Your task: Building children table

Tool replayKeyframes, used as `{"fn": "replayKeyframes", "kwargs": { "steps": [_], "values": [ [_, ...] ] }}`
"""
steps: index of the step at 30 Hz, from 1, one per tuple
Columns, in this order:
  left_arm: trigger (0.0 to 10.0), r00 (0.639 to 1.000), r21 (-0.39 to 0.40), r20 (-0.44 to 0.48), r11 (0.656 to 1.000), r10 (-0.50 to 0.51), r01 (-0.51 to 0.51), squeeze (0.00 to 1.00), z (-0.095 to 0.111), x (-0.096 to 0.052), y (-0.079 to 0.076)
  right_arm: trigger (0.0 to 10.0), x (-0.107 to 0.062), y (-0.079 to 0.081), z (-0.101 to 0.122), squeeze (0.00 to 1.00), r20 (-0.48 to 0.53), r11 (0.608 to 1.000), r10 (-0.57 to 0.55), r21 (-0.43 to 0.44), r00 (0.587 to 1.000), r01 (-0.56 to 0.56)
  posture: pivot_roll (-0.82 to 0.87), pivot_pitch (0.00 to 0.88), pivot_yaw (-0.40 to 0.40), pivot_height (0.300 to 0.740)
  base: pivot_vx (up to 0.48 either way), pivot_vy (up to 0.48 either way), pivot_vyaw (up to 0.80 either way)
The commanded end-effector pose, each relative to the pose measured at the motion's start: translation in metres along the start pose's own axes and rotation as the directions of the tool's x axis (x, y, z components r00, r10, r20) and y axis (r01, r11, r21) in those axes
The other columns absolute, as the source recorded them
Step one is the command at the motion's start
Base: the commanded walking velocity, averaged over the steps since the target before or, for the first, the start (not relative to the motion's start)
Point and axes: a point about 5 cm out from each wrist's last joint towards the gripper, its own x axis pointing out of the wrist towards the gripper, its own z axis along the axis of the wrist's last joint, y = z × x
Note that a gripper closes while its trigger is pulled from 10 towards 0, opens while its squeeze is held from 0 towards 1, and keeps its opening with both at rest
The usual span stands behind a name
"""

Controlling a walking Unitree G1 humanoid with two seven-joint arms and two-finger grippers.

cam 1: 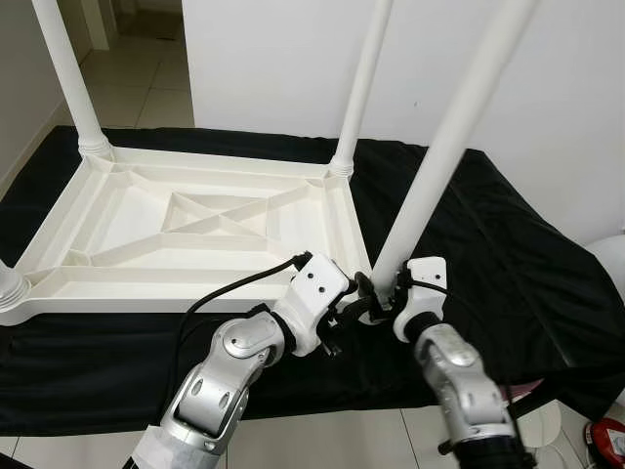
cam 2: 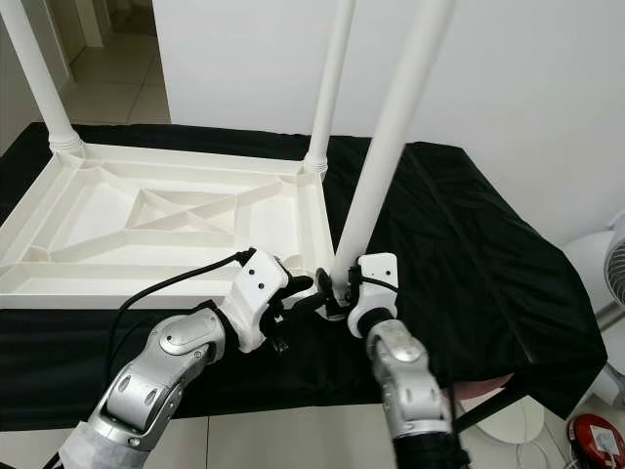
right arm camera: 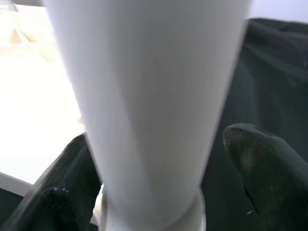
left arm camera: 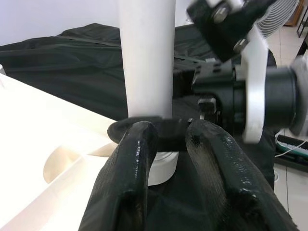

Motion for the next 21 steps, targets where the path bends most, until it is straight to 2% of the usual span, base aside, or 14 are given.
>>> {"fn": "replayKeyframes", "kwargs": {
  "steps": [1,3,5,9,13,14,15,16,17,21],
  "values": [
    [10.0,0.999,0.005,-0.009,0.999,0.053,-0.053,0.0,-0.001,0.002,0.003,10.0,0.001,-0.001,-0.002,0.0,-0.001,0.999,0.051,0.012,0.999,-0.051,-0.02,0.0,-0.094,0.74,0.0,0.0,0.0],
    [10.0,0.999,0.005,-0.009,0.999,0.053,-0.053,0.0,-0.001,0.002,0.004,10.0,0.001,-0.004,-0.002,0.0,-0.005,0.997,0.081,0.007,0.997,-0.081,-0.02,0.0,-0.094,0.74,0.0,0.0,0.0],
    [10.0,0.998,0.009,-0.006,0.998,0.056,-0.056,0.0,0.0,0.003,0.005,10.0,0.005,-0.01,0.0,0.0,-0.006,0.975,0.215,-0.059,0.977,-0.214,-0.02,0.0,-0.088,0.74,0.0,0.0,0.0],
    [10.0,0.998,0.014,-0.004,0.998,0.057,-0.057,0.0,0.0,0.004,0.006,10.0,0.009,-0.012,0.002,0.0,-0.015,0.953,0.284,-0.102,0.959,-0.284,-0.02,0.0,-0.085,0.74,0.0,0.0,0.0],
    [10.0,0.998,0.018,-0.001,0.998,0.055,-0.055,0.0,0.001,0.005,0.007,10.0,0.018,-0.013,0.005,0.0,-0.016,0.941,0.322,-0.103,0.947,-0.322,-0.02,0.0,-0.083,0.74,0.0,0.0,0.0],
    [10.0,0.999,0.02,0.0,0.998,0.054,-0.054,0.0,0.002,0.005,0.007,8.1,0.023,-0.012,0.005,0.0,-0.022,0.932,0.347,-0.104,0.938,-0.347,-0.02,0.0,-0.083,0.74,0.0,0.0,0.0],
    [10.0,0.999,0.022,0.0,0.998,0.054,-0.054,0.0,0.002,0.005,0.007,4.5,0.026,-0.012,0.005,0.0,-0.027,0.926,0.361,-0.105,0.932,-0.362,-0.01,0.0,-0.085,0.74,0.0,0.0,0.0],
    [10.0,0.999,0.024,0.0,0.998,0.055,-0.055,0.0,0.003,0.005,0.007,0.4,0.028,-0.011,0.004,0.0,-0.038,0.922,0.372,-0.104,0.927,-0.374,-0.01,0.0,-0.085,0.74,0.0,0.0,0.0],
    [10.0,0.998,0.027,0.0,0.998,0.056,-0.056,0.0,0.003,0.005,0.008,0.0,0.03,-0.01,0.002,0.0,-0.05,0.918,0.38,-0.101,0.924,-0.383,-0.01,0.0,-0.085,0.74,0.0,0.0,0.0],
    [10.0,0.998,0.028,0.0,0.998,0.057,-0.057,0.0,0.003,0.005,0.008,0.0,0.03,-0.01,0.001,0.0,-0.058,0.915,0.387,-0.099,0.92,-0.391,-0.01,0.0,-0.085,0.74,0.0,0.0,0.0]
  ]
}}
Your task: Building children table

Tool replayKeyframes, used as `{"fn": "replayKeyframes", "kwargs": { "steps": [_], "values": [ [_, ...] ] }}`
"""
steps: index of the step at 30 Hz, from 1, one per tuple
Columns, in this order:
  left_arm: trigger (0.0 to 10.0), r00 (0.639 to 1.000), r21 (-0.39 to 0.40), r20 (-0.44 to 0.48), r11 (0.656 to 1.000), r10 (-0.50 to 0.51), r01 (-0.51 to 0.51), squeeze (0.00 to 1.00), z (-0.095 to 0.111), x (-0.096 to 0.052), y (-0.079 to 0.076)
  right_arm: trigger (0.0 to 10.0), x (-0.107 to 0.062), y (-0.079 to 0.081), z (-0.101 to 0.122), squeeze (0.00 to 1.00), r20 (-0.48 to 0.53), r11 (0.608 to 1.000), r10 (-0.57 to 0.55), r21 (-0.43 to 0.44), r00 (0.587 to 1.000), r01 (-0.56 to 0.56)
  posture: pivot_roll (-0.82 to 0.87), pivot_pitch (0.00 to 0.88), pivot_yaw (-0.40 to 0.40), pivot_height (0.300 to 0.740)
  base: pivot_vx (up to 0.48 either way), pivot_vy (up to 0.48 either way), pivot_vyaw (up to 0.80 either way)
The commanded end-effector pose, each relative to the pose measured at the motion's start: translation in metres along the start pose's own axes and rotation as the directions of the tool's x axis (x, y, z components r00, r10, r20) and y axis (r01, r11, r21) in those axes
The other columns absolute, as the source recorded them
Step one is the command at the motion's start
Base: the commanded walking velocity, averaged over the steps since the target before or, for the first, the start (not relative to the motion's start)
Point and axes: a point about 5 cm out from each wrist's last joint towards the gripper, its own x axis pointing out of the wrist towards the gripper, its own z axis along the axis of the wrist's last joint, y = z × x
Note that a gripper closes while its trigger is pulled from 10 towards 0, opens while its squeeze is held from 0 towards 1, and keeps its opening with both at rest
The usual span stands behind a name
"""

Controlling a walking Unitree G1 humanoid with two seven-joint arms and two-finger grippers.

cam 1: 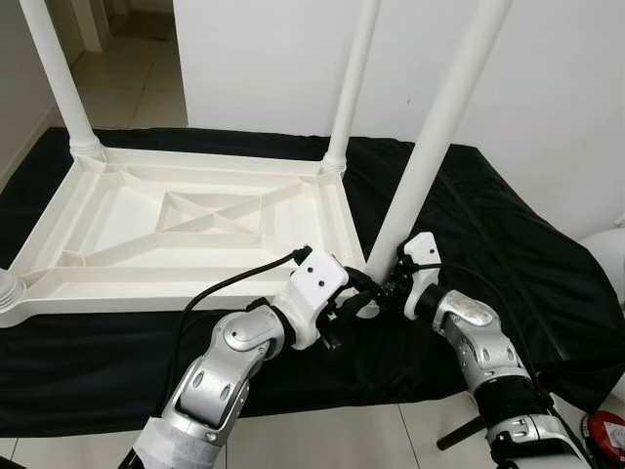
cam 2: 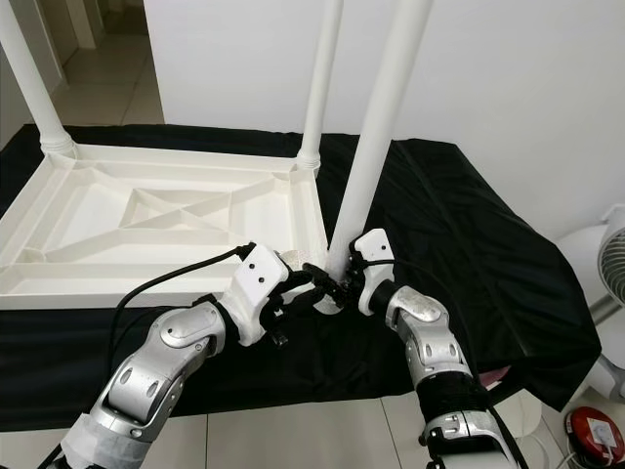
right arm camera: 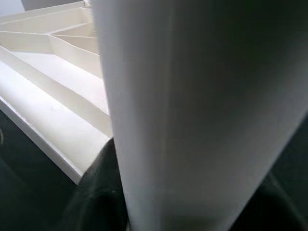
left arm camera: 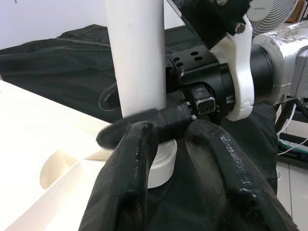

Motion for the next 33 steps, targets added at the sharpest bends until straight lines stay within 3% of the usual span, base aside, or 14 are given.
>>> {"fn": "replayKeyframes", "kwargs": {
  "steps": [1,13,14,20,21,25,27,28,30,33],
  "values": [
    [10.0,0.999,0.016,0.001,0.998,0.053,-0.053,0.0,0.001,0.001,0.003,0.0,0.003,0.005,-0.006,0.0,-0.034,0.999,0.042,0.003,0.999,-0.042,0.0,0.0,-0.094,0.74,0.0,0.0,0.0],
    [10.0,0.998,0.016,-0.002,0.998,0.058,-0.057,0.0,0.0,0.0,0.003,0.0,-0.004,0.008,-0.017,0.0,-0.054,0.998,0.059,0.023,0.997,-0.057,0.0,0.0,-0.089,0.74,0.0,0.0,0.0],
    [10.0,0.998,0.016,-0.002,0.998,0.056,-0.056,0.0,0.0,0.0,0.003,10.0,-0.005,0.007,-0.017,0.0,-0.041,0.999,0.05,0.024,0.998,-0.049,-0.01,0.0,-0.087,0.74,0.0,0.0,0.0],
    [10.0,0.999,0.015,-0.005,0.998,0.053,-0.053,0.0,0.0,0.0,0.003,10.0,-0.004,0.01,-0.018,0.0,-0.04,0.998,-0.05,0.022,0.998,0.051,-0.01,0.0,-0.086,0.74,0.0,0.0,0.0],
    [10.0,0.999,0.015,-0.007,0.999,0.052,-0.052,0.0,-0.001,0.0,0.003,10.0,-0.003,0.011,-0.017,0.0,-0.035,0.994,-0.109,0.026,0.993,0.11,0.0,0.0,-0.089,0.74,0.0,0.0,0.0],
    [10.0,0.999,0.014,-0.008,0.999,0.05,-0.05,0.0,-0.001,0.0,0.001,10.0,0.0,0.015,-0.018,0.0,-0.053,0.936,-0.341,0.073,0.938,0.345,-0.01,0.0,-0.089,0.74,0.0,0.0,0.0],
    [10.0,0.999,0.012,-0.008,0.999,0.046,-0.046,0.0,-0.001,0.0,0.0,10.0,0.0,0.019,-0.024,0.0,-0.082,0.878,-0.455,0.123,0.886,0.462,-0.01,0.0,-0.09,0.74,0.0,0.0,0.0],
    [10.0,0.999,0.012,-0.008,0.999,0.046,-0.046,0.0,-0.001,0.0,0.0,10.0,0.0,0.019,-0.024,0.0,-0.082,0.878,-0.455,0.123,0.886,0.462,-0.01,0.0,-0.09,0.74,0.0,0.0,0.0],
    [10.0,0.999,0.011,-0.007,0.999,0.041,-0.04,0.0,-0.001,0.001,-0.002,10.0,0.0,0.028,-0.034,0.0,-0.12,0.822,-0.541,0.135,0.832,0.554,-0.01,0.0,-0.09,0.74,0.0,0.0,0.0],
    [10.0,0.999,0.011,-0.007,0.999,0.039,-0.039,0.0,-0.001,0.001,-0.002,10.0,0.0,0.032,-0.037,0.0,-0.136,0.788,-0.58,0.156,0.803,0.596,-0.01,0.0,-0.093,0.74,0.0,0.0,0.0]
  ]
}}
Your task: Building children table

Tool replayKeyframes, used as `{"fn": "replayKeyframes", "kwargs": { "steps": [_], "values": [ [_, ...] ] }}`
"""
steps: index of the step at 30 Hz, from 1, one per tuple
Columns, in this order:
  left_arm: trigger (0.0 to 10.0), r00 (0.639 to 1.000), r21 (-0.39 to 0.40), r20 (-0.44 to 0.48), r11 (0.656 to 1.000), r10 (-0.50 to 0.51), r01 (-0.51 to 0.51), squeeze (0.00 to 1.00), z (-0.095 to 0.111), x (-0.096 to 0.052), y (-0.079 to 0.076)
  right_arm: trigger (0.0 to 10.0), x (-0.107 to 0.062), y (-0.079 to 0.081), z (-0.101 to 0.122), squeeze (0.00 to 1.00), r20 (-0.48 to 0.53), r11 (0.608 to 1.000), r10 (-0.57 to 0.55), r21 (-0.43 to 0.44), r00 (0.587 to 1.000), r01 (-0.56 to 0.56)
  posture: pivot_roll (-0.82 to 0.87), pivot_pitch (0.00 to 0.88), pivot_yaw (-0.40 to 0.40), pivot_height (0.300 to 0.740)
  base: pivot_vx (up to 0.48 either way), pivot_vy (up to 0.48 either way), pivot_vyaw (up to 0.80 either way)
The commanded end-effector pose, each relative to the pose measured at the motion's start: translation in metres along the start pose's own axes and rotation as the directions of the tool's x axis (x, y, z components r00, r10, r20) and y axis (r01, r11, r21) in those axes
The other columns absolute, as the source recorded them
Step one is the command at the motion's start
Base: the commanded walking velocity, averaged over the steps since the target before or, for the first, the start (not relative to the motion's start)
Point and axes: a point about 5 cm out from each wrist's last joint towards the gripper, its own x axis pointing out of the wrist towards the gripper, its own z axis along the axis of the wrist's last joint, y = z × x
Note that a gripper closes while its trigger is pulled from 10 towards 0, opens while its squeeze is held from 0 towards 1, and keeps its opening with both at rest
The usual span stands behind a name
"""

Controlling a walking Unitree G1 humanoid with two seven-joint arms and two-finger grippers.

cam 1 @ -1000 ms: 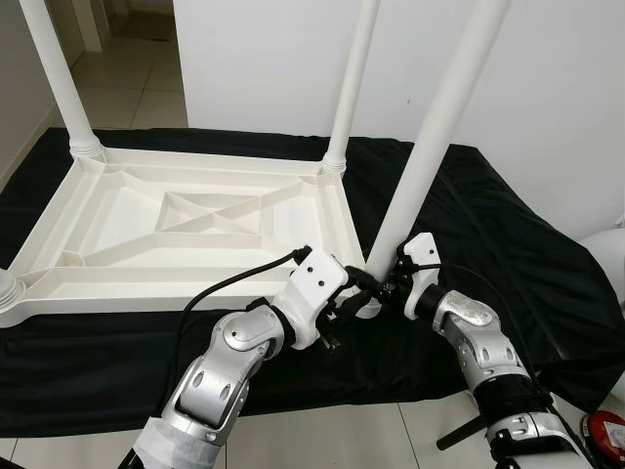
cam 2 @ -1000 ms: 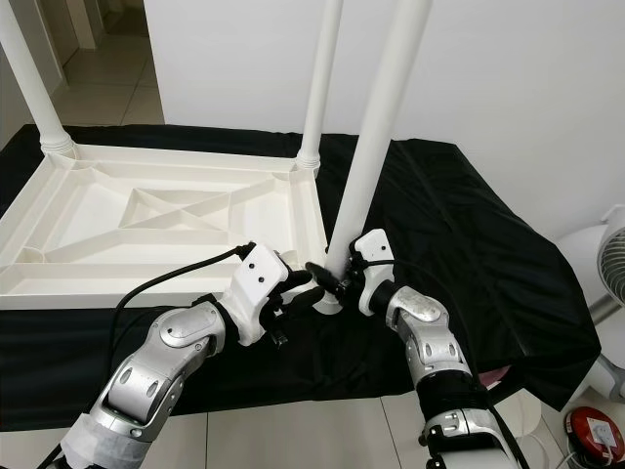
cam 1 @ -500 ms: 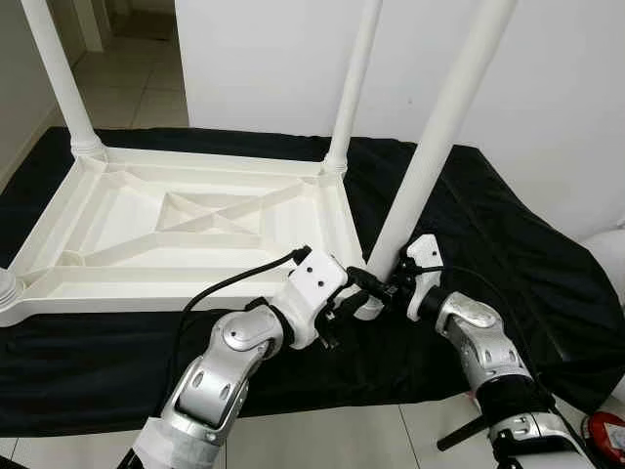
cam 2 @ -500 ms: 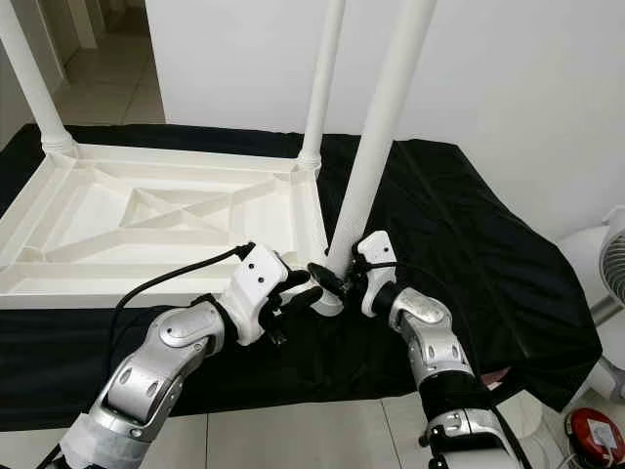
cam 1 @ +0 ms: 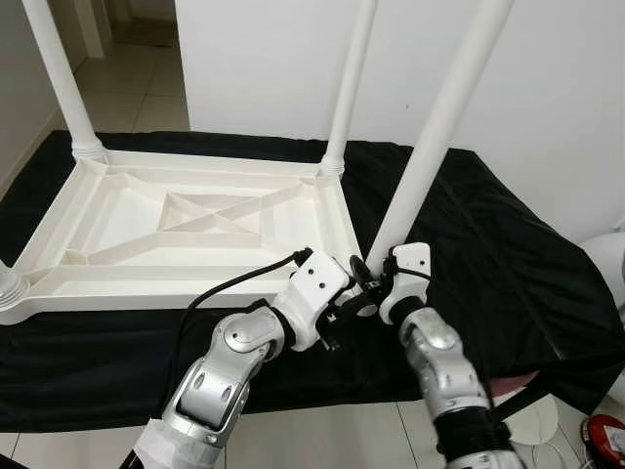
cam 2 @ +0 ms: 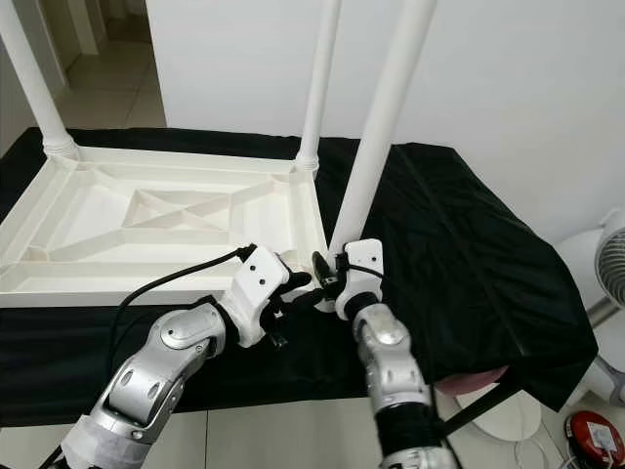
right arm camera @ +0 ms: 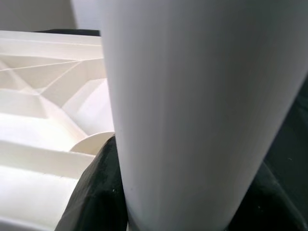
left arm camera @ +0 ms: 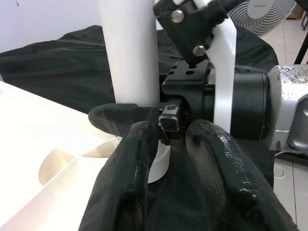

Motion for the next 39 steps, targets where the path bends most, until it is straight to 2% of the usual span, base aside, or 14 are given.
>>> {"fn": "replayKeyframes", "kwargs": {
  "steps": [1,5,8,9,10,21,24,25,26,32,34,37,38,39],
  "values": [
    [10.0,0.999,0.002,0.005,0.999,0.037,-0.037,0.0,0.0,0.002,-0.001,10.0,-0.009,-0.009,-0.026,0.0,-0.122,0.998,-0.066,0.007,0.99,0.067,-0.01,0.0,-0.093,0.74,0.0,0.0,0.0],
    [10.0,0.999,0.001,0.006,0.999,0.037,-0.037,0.0,0.0,0.002,-0.001,10.0,-0.011,0.003,-0.026,0.0,-0.125,0.985,-0.157,0.046,0.98,0.164,-0.01,0.0,-0.098,0.74,0.0,0.0,0.0],
    [10.0,0.999,-0.002,0.008,0.999,0.042,-0.042,0.0,0.001,0.002,-0.001,10.0,-0.01,0.017,-0.023,0.0,-0.13,0.99,-0.126,0.049,0.984,0.133,-0.01,0.0,-0.106,0.74,0.0,0.0,0.0],
    [10.0,0.999,-0.004,0.008,0.999,0.044,-0.044,0.0,0.001,0.002,-0.001,10.0,-0.01,0.017,-0.024,0.15,-0.134,0.99,-0.123,0.048,0.983,0.13,-0.01,0.0,-0.107,0.74,0.0,0.0,0.0],
    [10.0,0.999,-0.004,0.01,0.999,0.045,-0.045,0.0,0.001,0.003,-0.001,10.0,-0.01,0.015,-0.023,1.0,-0.132,0.991,-0.118,0.053,0.984,0.126,0.0,0.0,-0.108,0.74,0.0,0.0,0.0],
    [10.0,0.999,-0.001,0.012,0.999,0.049,-0.049,0.0,0.001,0.003,-0.001,10.0,-0.009,0.007,-0.019,1.0,-0.112,0.991,-0.12,0.047,0.986,0.126,-0.01,0.0,-0.11,0.74,0.0,0.0,0.0],
    [10.0,0.999,-0.002,0.014,0.999,0.048,-0.048,0.0,0.002,0.003,-0.002,10.0,-0.008,-0.002,-0.015,1.0,-0.094,0.997,-0.07,0.015,0.993,0.072,0.0,0.0,-0.115,0.74,0.0,0.0,0.0],
    [10.0,0.999,-0.002,0.014,0.999,0.048,-0.048,0.0,0.002,0.003,-0.002,10.0,-0.007,-0.005,-0.014,0.86,-0.089,0.999,-0.031,0.005,0.996,0.032,0.0,0.0,-0.117,0.74,0.0,0.0,0.0],
    [10.0,0.999,-0.003,0.015,0.999,0.048,-0.048,0.0,0.002,0.003,-0.002,10.0,-0.007,-0.01,-0.011,0.0,-0.077,1.0,-0.005,-0.011,0.997,0.005,0.0,0.0,-0.118,0.74,0.0,0.0,0.0],
    [10.0,0.999,-0.003,0.014,0.999,0.052,-0.052,0.0,0.002,0.003,-0.002,10.0,-0.005,-0.019,-0.002,0.0,-0.052,0.996,0.077,-0.045,0.996,-0.08,0.0,0.0,-0.121,0.74,0.0,0.0,0.0],
    [10.0,0.998,-0.001,0.016,0.998,0.056,-0.056,0.0,0.002,0.002,-0.001,10.0,-0.004,-0.025,0.007,0.0,-0.026,0.981,0.174,-0.083,0.984,-0.175,0.0,0.0,-0.117,0.74,0.0,0.0,0.0],
    [10.0,0.998,-0.001,0.016,0.998,0.058,-0.058,0.0,0.002,0.002,0.0,10.0,-0.003,-0.027,0.011,0.0,-0.012,0.973,0.212,-0.094,0.977,-0.212,0.0,0.0,-0.117,0.74,0.0,0.0,0.0],
    [10.0,0.998,0.0,0.013,0.998,0.06,-0.06,0.0,0.002,0.0,0.001,10.0,0.0,-0.033,0.015,0.0,-0.006,0.953,0.283,-0.11,0.959,-0.282,0.0,0.0,-0.11,0.74,0.0,0.0,0.0],
    [10.0,0.998,0.0,0.013,0.998,0.06,-0.06,0.0,0.002,0.0,0.001,10.0,0.0,-0.033,0.015,0.0,-0.006,0.953,0.283,-0.11,0.959,-0.282,0.0,0.0,-0.11,0.74,0.0,0.0,0.0]
  ]
}}
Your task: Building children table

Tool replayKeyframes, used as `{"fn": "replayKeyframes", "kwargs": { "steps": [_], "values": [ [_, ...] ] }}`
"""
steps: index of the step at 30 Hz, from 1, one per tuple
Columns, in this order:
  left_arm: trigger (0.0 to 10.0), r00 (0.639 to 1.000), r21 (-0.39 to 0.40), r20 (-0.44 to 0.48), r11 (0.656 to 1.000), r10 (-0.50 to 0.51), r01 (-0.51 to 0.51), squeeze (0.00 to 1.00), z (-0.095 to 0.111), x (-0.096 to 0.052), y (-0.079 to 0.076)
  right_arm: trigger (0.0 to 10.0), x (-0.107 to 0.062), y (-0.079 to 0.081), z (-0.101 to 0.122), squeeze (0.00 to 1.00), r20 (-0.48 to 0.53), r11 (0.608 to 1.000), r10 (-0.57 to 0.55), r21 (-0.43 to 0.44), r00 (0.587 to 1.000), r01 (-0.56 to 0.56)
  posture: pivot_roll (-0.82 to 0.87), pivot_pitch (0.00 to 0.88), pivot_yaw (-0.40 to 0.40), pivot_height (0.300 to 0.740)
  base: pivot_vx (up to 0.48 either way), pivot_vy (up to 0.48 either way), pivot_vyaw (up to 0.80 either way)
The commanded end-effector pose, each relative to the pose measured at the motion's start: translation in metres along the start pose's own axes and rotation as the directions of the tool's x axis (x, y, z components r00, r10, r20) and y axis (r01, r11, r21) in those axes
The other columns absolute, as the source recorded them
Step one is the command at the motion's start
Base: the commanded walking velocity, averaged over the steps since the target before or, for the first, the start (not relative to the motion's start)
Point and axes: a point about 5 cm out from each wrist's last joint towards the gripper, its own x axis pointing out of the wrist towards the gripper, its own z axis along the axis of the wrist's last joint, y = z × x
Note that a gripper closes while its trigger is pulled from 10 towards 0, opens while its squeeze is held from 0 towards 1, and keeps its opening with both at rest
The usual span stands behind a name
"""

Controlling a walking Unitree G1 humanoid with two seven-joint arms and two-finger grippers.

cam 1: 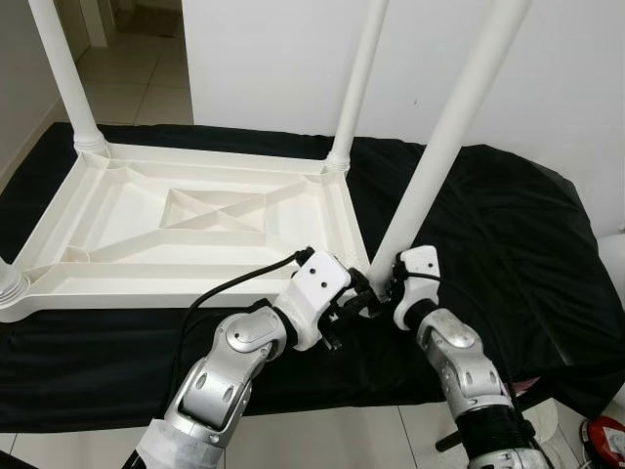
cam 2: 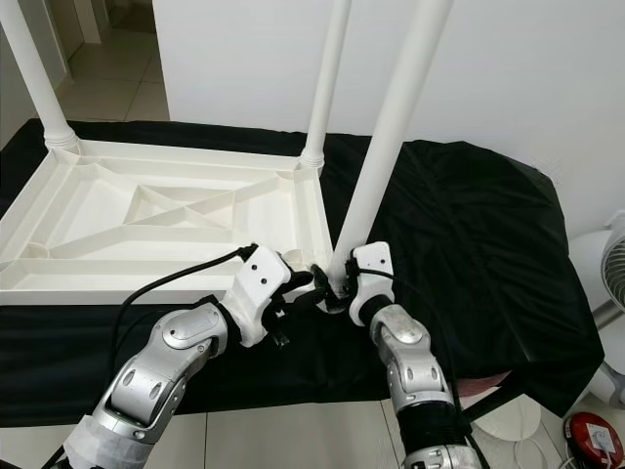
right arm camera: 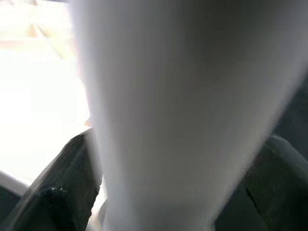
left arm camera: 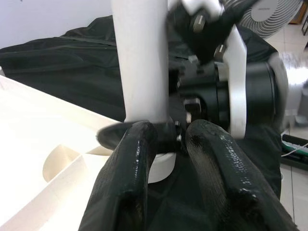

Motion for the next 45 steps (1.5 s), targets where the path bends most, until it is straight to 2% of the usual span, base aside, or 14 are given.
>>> {"fn": "replayKeyframes", "kwargs": {
  "steps": [1,3,9,12,13,14,15,16,28,29,32,36,39,45],
  "values": [
    [10.0,0.999,0.012,0.003,0.998,0.054,-0.054,0.0,0.001,-0.002,0.002,10.0,0.0,-0.005,0.003,0.0,0.022,0.998,0.06,-0.003,0.998,-0.06,0.01,0.0,-0.111,0.74,0.0,0.0,0.0],
    [10.0,0.999,0.017,0.001,0.999,0.049,-0.049,0.0,0.0,-0.003,0.002,10.0,0.0,-0.006,0.004,0.0,0.026,0.996,0.086,-0.005,0.996,-0.085,0.01,0.0,-0.111,0.74,0.0,0.0,0.0],
    [10.0,0.999,0.022,-0.006,0.998,0.053,-0.052,0.0,0.0,-0.007,0.005,10.0,0.004,-0.003,0.005,0.0,0.021,0.963,0.268,0.006,0.963,-0.269,0.02,0.0,-0.105,0.74,0.0,0.0,0.0],
    [10.0,0.999,0.023,-0.007,0.998,0.054,-0.054,0.0,0.001,-0.007,0.006,10.0,0.005,-0.003,0.003,0.0,0.009,0.953,0.303,0.007,0.953,-0.303,0.02,0.0,-0.103,0.74,0.0,0.0,0.0],
    [10.0,0.999,0.024,-0.007,0.998,0.053,-0.053,0.0,0.001,-0.007,0.006,9.3,0.006,-0.004,0.001,0.0,-0.002,0.948,0.319,0.013,0.948,-0.319,0.03,0.0,-0.1,0.74,0.0,0.0,0.0],
    [10.0,0.999,0.025,-0.007,0.998,0.052,-0.052,0.0,0.001,-0.007,0.005,2.0,0.006,-0.004,0.0,0.0,-0.008,0.945,0.328,0.017,0.945,-0.328,0.03,0.0,-0.1,0.74,0.0,0.0,0.0],
    [10.0,0.999,0.025,-0.007,0.998,0.052,-0.052,0.0,0.001,-0.007,0.005,2.0,0.006,-0.004,0.0,0.0,-0.008,0.945,0.328,0.017,0.945,-0.328,0.03,0.0,-0.1,0.74,0.0,0.0,0.0],
    [10.0,0.999,0.026,-0.008,0.998,0.051,-0.051,0.0,0.001,-0.007,0.005,0.0,0.007,-0.006,-0.001,0.0,-0.017,0.941,0.338,0.024,0.941,-0.338,0.03,0.0,-0.099,0.74,0.0,0.0,0.0],
    [10.0,0.999,0.032,0.0,0.999,0.039,-0.039,0.0,0.003,-0.004,0.004,0.0,0.002,-0.018,-0.015,0.0,-0.083,0.944,0.33,-0.001,0.94,-0.331,0.01,0.0,-0.09,0.74,0.0,0.0,0.0],
    [10.0,0.999,0.031,0.002,0.999,0.037,-0.037,0.0,0.003,-0.002,0.004,10.0,0.001,-0.02,-0.016,0.0,-0.082,0.953,0.303,-0.006,0.95,-0.304,0.01,0.0,-0.09,0.74,0.0,0.0,0.0],
    [10.0,0.999,0.03,0.004,0.999,0.036,-0.036,0.0,0.003,-0.002,0.005,10.0,0.001,-0.021,-0.016,0.0,-0.085,0.962,0.271,-0.005,0.959,-0.273,0.01,0.0,-0.091,0.74,0.0,0.0,0.0],
    [10.0,0.999,0.029,0.005,0.999,0.037,-0.037,0.0,0.003,-0.001,0.004,10.0,0.003,-0.03,-0.015,0.0,-0.101,0.993,0.117,-0.007,0.988,-0.118,0.0,0.0,-0.093,0.74,0.0,0.0,0.0],
    [10.0,0.999,0.027,0.005,0.999,0.037,-0.037,0.0,0.003,0.0,0.004,10.0,0.003,-0.032,-0.015,0.0,-0.102,0.998,0.06,-0.012,0.993,-0.061,0.0,0.0,-0.096,0.74,0.0,0.0,0.0],
    [10.0,0.999,0.02,0.005,0.999,0.035,-0.035,0.0,0.002,0.0,0.002,10.0,0.004,-0.02,-0.012,0.0,-0.068,0.995,-0.099,0.019,0.993,0.1,-0.01,0.0,-0.095,0.74,0.0,0.0,0.0]
  ]
}}
